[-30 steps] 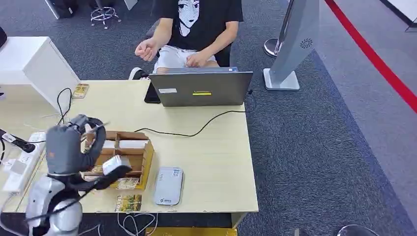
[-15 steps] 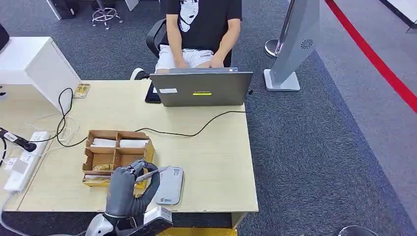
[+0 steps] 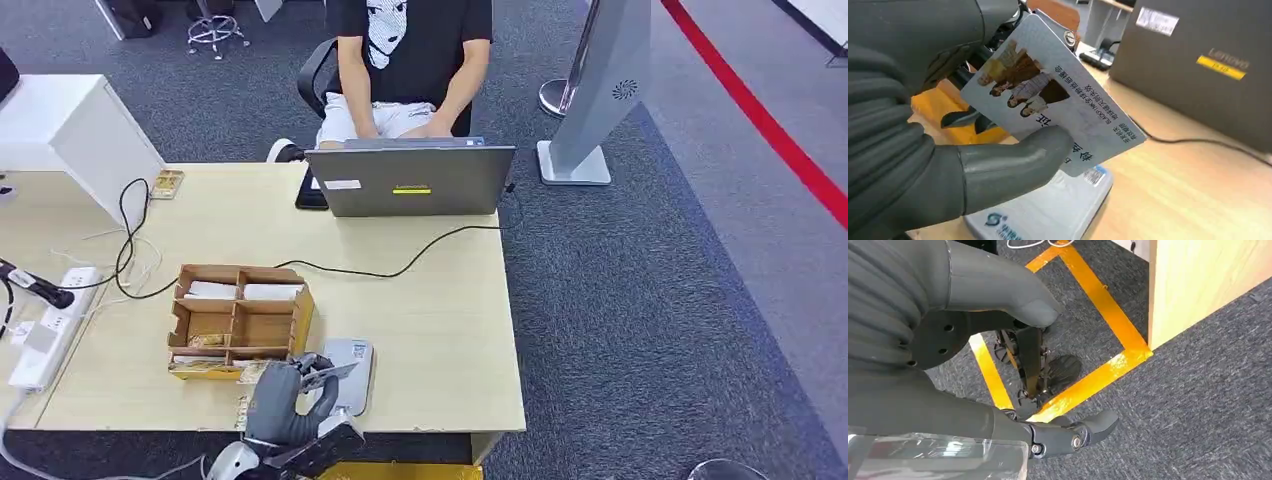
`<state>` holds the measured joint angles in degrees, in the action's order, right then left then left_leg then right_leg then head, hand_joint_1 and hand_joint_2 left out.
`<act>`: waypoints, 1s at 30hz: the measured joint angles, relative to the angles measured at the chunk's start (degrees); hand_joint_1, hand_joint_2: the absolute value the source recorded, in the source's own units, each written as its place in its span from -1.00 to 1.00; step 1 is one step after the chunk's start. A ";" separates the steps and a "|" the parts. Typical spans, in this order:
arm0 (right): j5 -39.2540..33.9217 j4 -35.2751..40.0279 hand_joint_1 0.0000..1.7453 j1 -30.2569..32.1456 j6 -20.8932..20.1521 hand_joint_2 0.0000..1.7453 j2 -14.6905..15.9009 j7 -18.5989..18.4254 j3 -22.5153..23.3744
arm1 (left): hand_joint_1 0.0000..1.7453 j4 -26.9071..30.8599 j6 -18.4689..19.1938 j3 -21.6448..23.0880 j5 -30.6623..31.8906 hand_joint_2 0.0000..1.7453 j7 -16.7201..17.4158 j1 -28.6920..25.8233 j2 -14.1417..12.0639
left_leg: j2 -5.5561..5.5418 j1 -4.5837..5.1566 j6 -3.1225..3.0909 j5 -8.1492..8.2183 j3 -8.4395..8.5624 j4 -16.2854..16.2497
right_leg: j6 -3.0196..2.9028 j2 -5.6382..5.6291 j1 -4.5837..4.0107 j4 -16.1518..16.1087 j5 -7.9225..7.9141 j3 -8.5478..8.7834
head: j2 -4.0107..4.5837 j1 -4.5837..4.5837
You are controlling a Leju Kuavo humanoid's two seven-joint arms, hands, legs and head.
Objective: Pass the card to the sensor for recognition and then transmit it.
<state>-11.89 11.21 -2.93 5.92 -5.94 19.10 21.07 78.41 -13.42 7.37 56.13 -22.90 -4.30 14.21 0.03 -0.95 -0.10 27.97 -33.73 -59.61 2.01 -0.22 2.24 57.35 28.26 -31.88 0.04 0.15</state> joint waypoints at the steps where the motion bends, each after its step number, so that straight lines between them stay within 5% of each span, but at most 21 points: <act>1: 0.09 0.00 -1.00 0.00 -0.02 1.00 0.00 -0.09 0.07 | 1.00 -0.99 -0.13 -0.38 0.11 1.00 0.00 0.28 0.09 | 0.00 0.00 0.00 0.00 0.00 0.00 | 0.00 0.00 0.00 0.00 0.00 0.00 | 0.00 -0.04; 13: 1.49 0.00 -1.00 0.00 -0.37 1.00 -0.07 -0.48 0.46 | 1.00 -6.83 -1.53 -2.97 2.60 1.00 -0.15 1.97 0.83 | -0.01 0.00 0.00 0.00 0.00 0.00 | 0.00 0.00 0.00 0.00 0.00 0.01 | 0.00 -0.02; 30: 2.74 0.00 -1.00 0.00 -0.77 1.00 -0.28 -0.70 1.46 | 1.00 -7.31 -3.46 -3.76 5.27 1.00 -0.77 2.56 1.29 | -0.01 0.00 0.00 -0.01 0.00 0.00 | 0.00 0.00 0.00 0.00 0.00 0.01 | 0.00 -0.02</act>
<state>-9.16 11.21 -2.93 5.16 -6.23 18.40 22.53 71.10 -16.88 3.61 61.40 -23.67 -1.74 15.50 0.02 -0.95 -0.11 27.95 -33.72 -59.61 2.01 -0.22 2.24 57.36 28.26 -31.86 0.04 0.13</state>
